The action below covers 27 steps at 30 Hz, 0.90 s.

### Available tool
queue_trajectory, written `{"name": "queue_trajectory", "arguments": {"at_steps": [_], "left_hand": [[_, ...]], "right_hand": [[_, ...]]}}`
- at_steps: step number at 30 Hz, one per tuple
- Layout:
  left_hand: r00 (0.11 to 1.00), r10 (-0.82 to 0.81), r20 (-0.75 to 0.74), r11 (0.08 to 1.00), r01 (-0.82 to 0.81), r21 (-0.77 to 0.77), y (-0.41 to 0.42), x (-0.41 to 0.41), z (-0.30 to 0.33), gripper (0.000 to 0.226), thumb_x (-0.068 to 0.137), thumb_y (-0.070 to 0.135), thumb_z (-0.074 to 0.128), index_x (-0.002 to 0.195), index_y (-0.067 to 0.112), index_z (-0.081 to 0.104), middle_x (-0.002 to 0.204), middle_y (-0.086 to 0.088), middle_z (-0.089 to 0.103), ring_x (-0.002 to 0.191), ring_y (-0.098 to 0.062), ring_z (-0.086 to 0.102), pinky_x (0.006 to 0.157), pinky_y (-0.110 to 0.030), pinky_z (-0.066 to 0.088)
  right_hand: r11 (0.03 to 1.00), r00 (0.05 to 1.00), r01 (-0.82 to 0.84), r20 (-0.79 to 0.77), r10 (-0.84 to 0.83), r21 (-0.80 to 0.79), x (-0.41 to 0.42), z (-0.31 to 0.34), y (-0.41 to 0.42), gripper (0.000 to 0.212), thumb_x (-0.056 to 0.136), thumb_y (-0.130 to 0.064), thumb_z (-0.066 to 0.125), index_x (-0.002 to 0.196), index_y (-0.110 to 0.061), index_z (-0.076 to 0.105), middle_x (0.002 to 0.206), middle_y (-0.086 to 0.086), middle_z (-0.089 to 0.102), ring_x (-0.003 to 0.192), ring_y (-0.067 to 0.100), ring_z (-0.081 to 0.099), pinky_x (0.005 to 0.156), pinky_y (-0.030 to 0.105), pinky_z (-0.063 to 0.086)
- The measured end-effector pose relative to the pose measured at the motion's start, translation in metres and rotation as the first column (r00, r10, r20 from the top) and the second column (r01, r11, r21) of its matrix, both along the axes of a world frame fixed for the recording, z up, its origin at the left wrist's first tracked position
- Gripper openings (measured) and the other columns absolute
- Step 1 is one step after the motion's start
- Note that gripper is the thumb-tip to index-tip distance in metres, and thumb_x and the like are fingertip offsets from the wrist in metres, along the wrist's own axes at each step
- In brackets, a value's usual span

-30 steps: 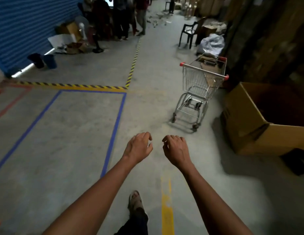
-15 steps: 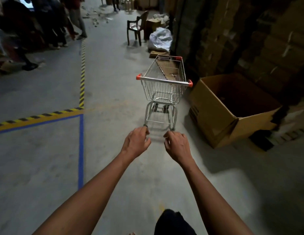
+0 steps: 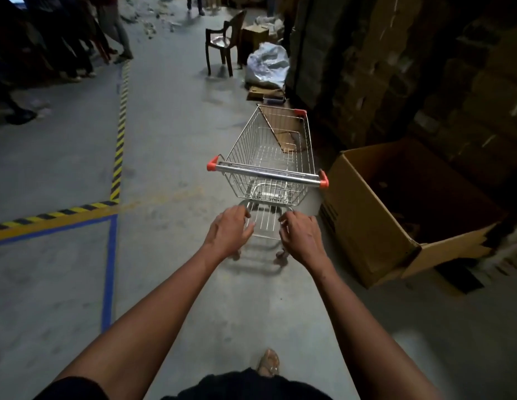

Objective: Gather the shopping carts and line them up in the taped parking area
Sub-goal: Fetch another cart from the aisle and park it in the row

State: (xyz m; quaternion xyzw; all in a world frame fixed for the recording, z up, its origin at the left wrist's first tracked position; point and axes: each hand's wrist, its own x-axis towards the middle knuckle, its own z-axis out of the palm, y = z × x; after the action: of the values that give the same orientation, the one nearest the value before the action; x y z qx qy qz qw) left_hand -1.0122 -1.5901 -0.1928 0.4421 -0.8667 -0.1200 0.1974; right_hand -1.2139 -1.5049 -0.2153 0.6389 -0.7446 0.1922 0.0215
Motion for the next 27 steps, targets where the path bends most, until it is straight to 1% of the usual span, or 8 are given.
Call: {"name": "queue_trajectory", "arguments": {"at_steps": [4,8,12,15,18,21,24,27], "left_hand": [[0.998,-0.002,0.067,1.000,0.004,-0.023,-0.066,-0.039,0.001,0.031,0.091,0.039,0.063,0.111,0.017,0.056,0.102,-0.002,0.060,0.090,-0.021,0.058,0.080,-0.039,0.052],[0.991,-0.015,0.133,1.000,0.018,-0.021,-0.121,-0.071,-0.001,0.041,0.089,0.041,0.065,0.121,0.019,0.052,0.110,-0.001,0.060,0.097,-0.020,0.059,0.085,-0.039,0.052],[0.981,-0.028,0.190,1.000,0.028,0.003,-0.178,-0.095,-0.023,0.054,0.088,0.041,0.066,0.133,0.019,0.046,0.120,0.000,0.057,0.107,-0.019,0.057,0.091,-0.038,0.051],[0.970,-0.037,0.241,0.999,0.031,0.029,-0.222,-0.107,-0.045,0.064,0.085,0.040,0.069,0.140,0.019,0.043,0.127,-0.001,0.054,0.114,-0.019,0.055,0.099,-0.038,0.047],[0.931,-0.024,0.365,0.998,0.002,0.060,-0.260,-0.111,-0.066,0.051,0.085,0.040,0.066,0.130,0.023,0.050,0.121,0.001,0.057,0.110,-0.019,0.057,0.100,-0.038,0.041],[0.837,-0.100,0.538,0.992,0.045,0.114,-0.292,-0.114,-0.072,0.024,0.084,0.042,0.060,0.105,0.030,0.059,0.102,0.004,0.068,0.098,-0.020,0.063,0.093,-0.039,0.042],[0.762,-0.179,0.622,0.980,0.080,0.184,-0.317,-0.120,-0.072,0.025,0.081,0.046,0.057,0.099,0.029,0.063,0.093,0.003,0.071,0.093,-0.021,0.067,0.079,-0.034,0.050],[0.730,-0.188,0.657,0.979,0.083,0.189,-0.324,-0.126,-0.075,0.031,0.080,0.050,0.057,0.099,0.026,0.064,0.094,0.001,0.071,0.093,-0.023,0.068,0.077,-0.033,0.051]], "right_hand": [[1.000,0.998,0.014,-0.055,-0.012,0.025,-0.045,0.006,-0.066,0.013,0.093,-0.025,0.058,0.106,-0.024,0.055,0.092,-0.006,0.052,0.079,0.016,0.046,0.075,0.034,0.038],[0.999,0.998,0.028,-0.054,-0.026,0.040,-0.078,0.001,-0.125,0.024,0.089,-0.022,0.063,0.112,-0.021,0.055,0.097,-0.002,0.053,0.081,0.018,0.046,0.071,0.033,0.036],[0.989,0.999,0.005,-0.039,0.001,0.146,-0.102,-0.020,-0.177,0.040,0.087,-0.023,0.067,0.125,-0.020,0.052,0.104,-0.001,0.053,0.085,0.018,0.048,0.077,0.036,0.046],[0.970,0.999,-0.018,-0.031,0.026,0.244,-0.118,-0.041,-0.212,0.046,0.088,-0.028,0.066,0.130,-0.022,0.050,0.108,-0.001,0.054,0.091,0.020,0.052,0.081,0.037,0.044],[0.943,0.998,-0.036,-0.031,0.049,0.331,-0.130,-0.057,-0.235,0.029,0.092,-0.038,0.062,0.115,-0.026,0.051,0.104,-0.003,0.056,0.092,0.019,0.053,0.086,0.039,0.045],[0.914,0.998,-0.053,-0.015,0.065,0.401,-0.139,-0.063,-0.255,0.022,0.094,-0.048,0.057,0.100,-0.027,0.056,0.092,-0.003,0.062,0.083,0.020,0.057,0.084,0.042,0.049],[0.861,0.996,-0.058,-0.030,0.084,0.505,-0.147,-0.061,-0.271,0.028,0.092,-0.053,0.060,0.096,-0.025,0.064,0.089,0.001,0.068,0.083,0.024,0.065,0.074,0.040,0.055],[0.820,0.996,-0.051,-0.031,0.084,0.571,-0.151,-0.060,-0.280,0.031,0.089,-0.052,0.059,0.093,-0.023,0.066,0.091,0.004,0.067,0.083,0.027,0.068,0.072,0.040,0.057]]}}
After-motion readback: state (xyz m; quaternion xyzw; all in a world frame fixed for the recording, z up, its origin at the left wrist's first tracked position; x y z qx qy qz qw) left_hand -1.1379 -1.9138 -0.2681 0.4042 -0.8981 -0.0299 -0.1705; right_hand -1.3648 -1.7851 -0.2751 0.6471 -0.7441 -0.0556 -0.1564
